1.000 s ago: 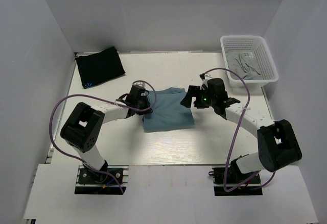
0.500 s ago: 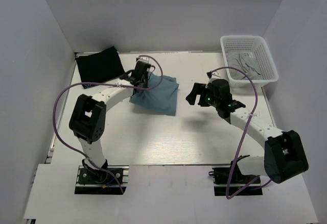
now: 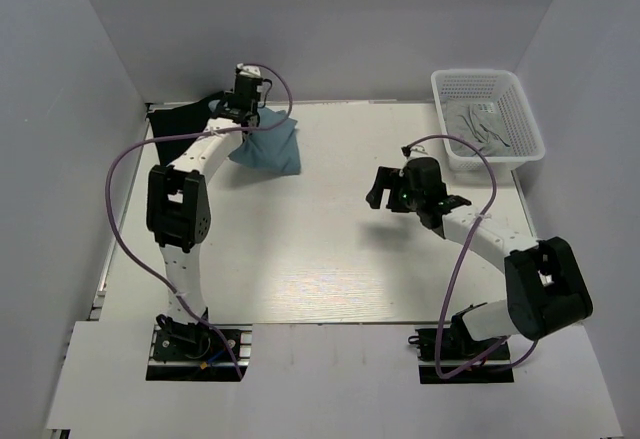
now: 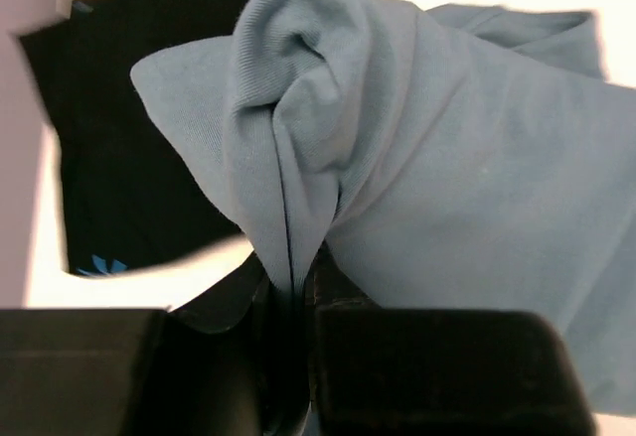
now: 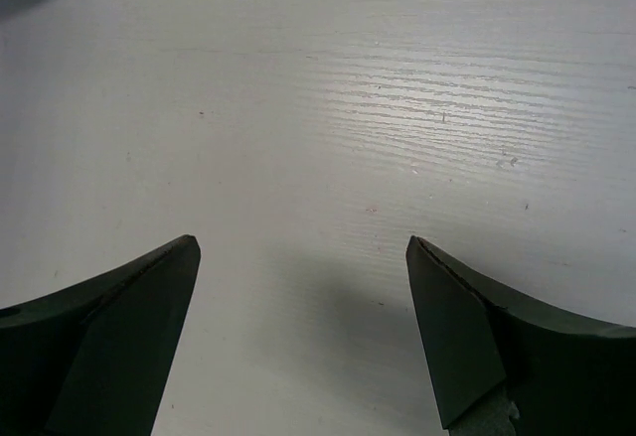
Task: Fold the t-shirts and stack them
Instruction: Put the neatly folded tshirt into the corner of the board with the left arm
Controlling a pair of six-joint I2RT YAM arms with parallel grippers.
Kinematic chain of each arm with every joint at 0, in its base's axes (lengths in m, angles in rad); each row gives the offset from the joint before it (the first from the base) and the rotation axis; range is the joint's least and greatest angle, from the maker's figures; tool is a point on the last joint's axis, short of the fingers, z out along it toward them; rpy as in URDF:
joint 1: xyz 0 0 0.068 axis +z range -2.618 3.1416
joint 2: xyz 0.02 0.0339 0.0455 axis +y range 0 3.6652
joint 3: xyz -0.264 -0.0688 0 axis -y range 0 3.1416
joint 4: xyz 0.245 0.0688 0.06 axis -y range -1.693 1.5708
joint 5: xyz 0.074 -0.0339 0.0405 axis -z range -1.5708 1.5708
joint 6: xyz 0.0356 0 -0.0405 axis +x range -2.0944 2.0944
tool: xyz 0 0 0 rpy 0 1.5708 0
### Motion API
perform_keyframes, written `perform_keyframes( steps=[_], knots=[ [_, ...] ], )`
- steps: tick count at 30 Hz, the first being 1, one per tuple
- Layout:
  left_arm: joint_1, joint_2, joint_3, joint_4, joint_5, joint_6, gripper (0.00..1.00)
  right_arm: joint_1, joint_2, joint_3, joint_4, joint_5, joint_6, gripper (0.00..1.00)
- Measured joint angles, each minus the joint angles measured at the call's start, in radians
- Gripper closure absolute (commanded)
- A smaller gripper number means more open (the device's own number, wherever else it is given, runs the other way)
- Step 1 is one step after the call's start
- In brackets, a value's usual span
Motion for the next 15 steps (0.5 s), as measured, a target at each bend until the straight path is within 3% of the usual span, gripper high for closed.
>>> perform_keyframes(
  steps=[15],
  knots=[
    [0.127, 0.080, 0.396, -0.066, 0.131, 0.151, 1.00, 0.000, 0.104, 0.079, -0.005, -0.036, 0.000, 0.10]
  ],
)
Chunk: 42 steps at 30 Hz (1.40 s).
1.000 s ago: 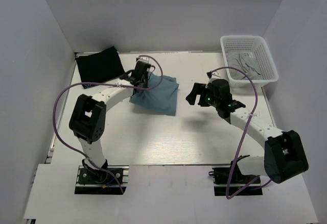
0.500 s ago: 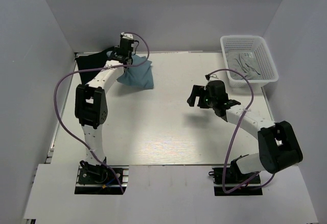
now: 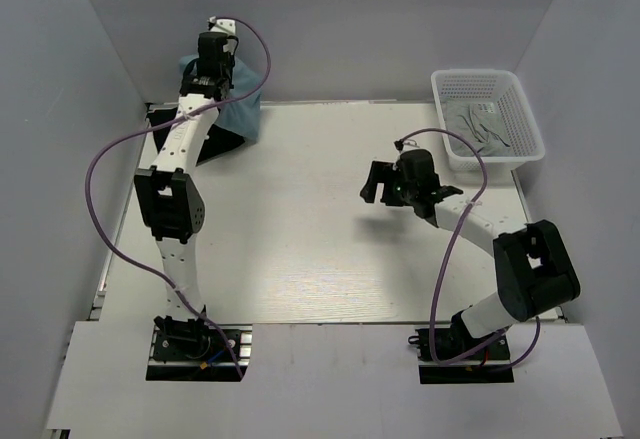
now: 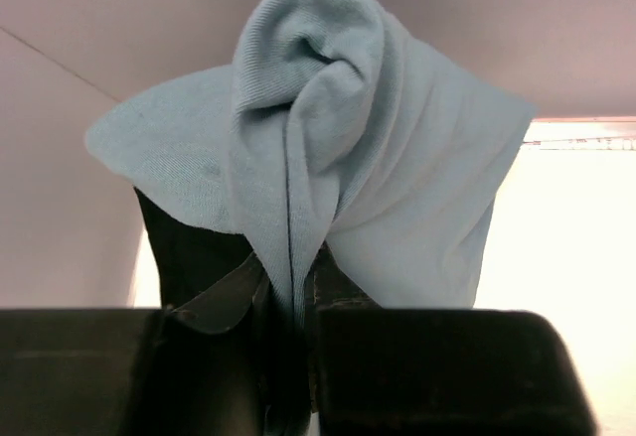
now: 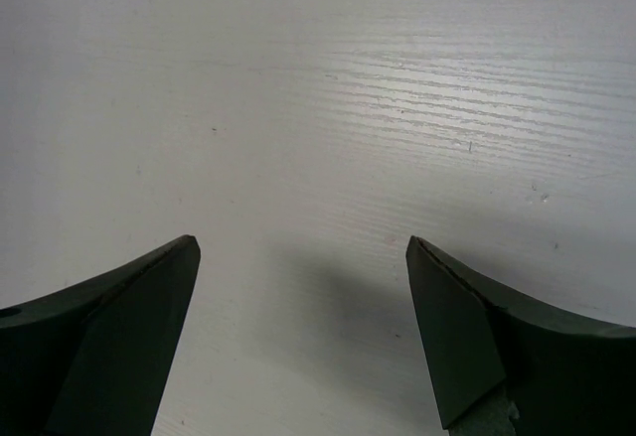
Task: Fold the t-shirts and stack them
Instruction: Put the neatly folded tshirt into the corner of the board with the left arm
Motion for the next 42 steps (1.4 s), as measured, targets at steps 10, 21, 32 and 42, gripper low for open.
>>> perform_keyframes(
  steps=[10, 21, 32, 42],
  knots=[
    [0.076, 0.013, 0.021, -0.029, 0.048, 0.023, 1.00, 0.001, 0.032, 0.039, 0.000, -0.037, 0.000, 0.10],
    [0.211, 0.106, -0.050, 0.004, 0.037, -0.012, 1.00, 0.001, 0.062, 0.065, -0.005, -0.067, 0.000, 0.10],
    [0.277, 0.208, -0.098, 0.052, -0.089, -0.030, 0.00, 0.001, 0.081, 0.097, -0.058, -0.082, -0.013, 0.10],
    [0.276, 0.211, -0.072, -0.015, -0.123, -0.138, 0.00, 0.001, 0.069, 0.097, -0.076, -0.116, -0.024, 0.10]
  ],
)
